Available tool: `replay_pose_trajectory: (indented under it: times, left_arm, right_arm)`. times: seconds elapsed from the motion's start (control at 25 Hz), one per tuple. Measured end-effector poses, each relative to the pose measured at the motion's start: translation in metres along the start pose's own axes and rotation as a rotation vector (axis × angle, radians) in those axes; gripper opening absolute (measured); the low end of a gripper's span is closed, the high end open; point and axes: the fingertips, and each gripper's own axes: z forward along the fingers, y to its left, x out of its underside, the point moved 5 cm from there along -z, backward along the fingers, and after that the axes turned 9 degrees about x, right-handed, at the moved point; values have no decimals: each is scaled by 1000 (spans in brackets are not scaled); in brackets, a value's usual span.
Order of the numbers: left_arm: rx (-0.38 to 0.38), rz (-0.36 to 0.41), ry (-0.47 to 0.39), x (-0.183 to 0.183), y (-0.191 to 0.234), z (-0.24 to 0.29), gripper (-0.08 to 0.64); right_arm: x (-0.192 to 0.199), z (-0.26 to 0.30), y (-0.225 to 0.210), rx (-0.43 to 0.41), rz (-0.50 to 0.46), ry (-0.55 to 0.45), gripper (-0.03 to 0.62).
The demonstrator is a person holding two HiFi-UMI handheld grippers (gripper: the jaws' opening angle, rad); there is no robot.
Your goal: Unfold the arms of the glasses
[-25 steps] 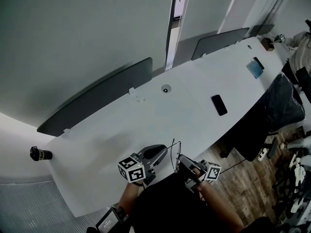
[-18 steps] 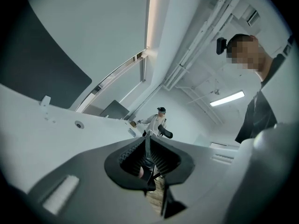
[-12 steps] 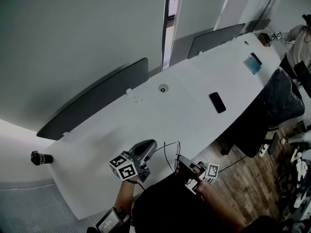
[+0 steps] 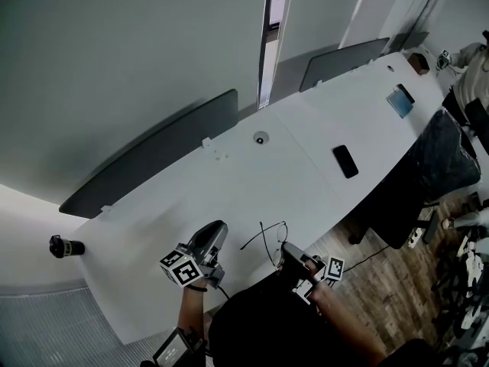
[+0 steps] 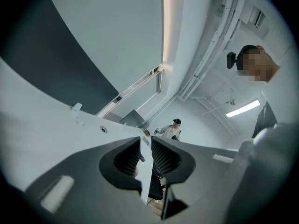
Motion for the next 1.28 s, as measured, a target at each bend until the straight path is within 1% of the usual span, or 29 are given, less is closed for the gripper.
replay_pose_trajectory:
  times: [0.08, 0.12, 0.16, 0.24, 0.28, 0.36, 0.44, 0.52, 0.56, 0.64, 0.68, 0.8, 0.88, 0.96, 1.04, 1.2, 1.28]
  left_arm:
    - [-3, -31, 22, 8, 0, -5, 60]
    - [17, -41, 41, 15, -2, -6, 67]
    - [51, -40, 61, 24, -5, -6, 78]
    - [125, -5, 90, 40, -18, -6, 107]
    - [153, 31, 96, 46, -26, -6, 120]
    - [182, 128, 110, 56, -37, -6, 120]
    - [182, 240, 142, 65, -44, -6, 126]
    - [199, 346, 205, 76, -52, -4, 141]
    - [210, 387, 244, 81, -57, -3, 153]
    - [220, 461, 308, 87, -71, 2, 155]
    - [222, 511, 326, 89, -78, 6, 155]
    - [229, 699, 349, 96, -92, 16, 155]
    - [234, 782, 380, 105, -99, 22, 158]
    - [247, 841, 416, 119, -102, 25, 168]
    - [240, 869, 438, 129, -102, 28, 175]
    - [169, 915, 427, 131, -99, 30, 175]
    - [154, 937, 433, 130, -97, 32, 172]
  right_arm:
    - [0, 0, 0, -10, 14, -10, 9]
    - [0, 1, 1, -13, 19, -12, 9]
    - [0, 2, 1, -14, 22, -13, 9]
    - [1, 2, 0, -13, 27, -11, 9]
    - [1, 2, 0, -13, 30, -10, 9]
    - [1, 2, 1, -13, 35, -13, 9]
    - [0, 1, 0, -12, 40, -23, 9]
    - [0, 1, -1, -3, 36, -27, 9]
    - [0, 0, -1, 3, 35, -29, 9]
    - [-1, -2, -3, 11, 42, -39, 9]
    - [-2, -3, -4, 13, 48, -47, 9]
    - [-3, -3, -5, 21, 63, -68, 9]
    - [-4, -3, -6, 21, 72, -80, 9]
    - [-4, -3, -7, 19, 82, -96, 9]
    - [-5, -3, -8, 17, 91, -110, 9]
    - [-3, -2, -7, 10, 93, -111, 9]
    - [-3, -2, -6, 8, 96, -108, 9]
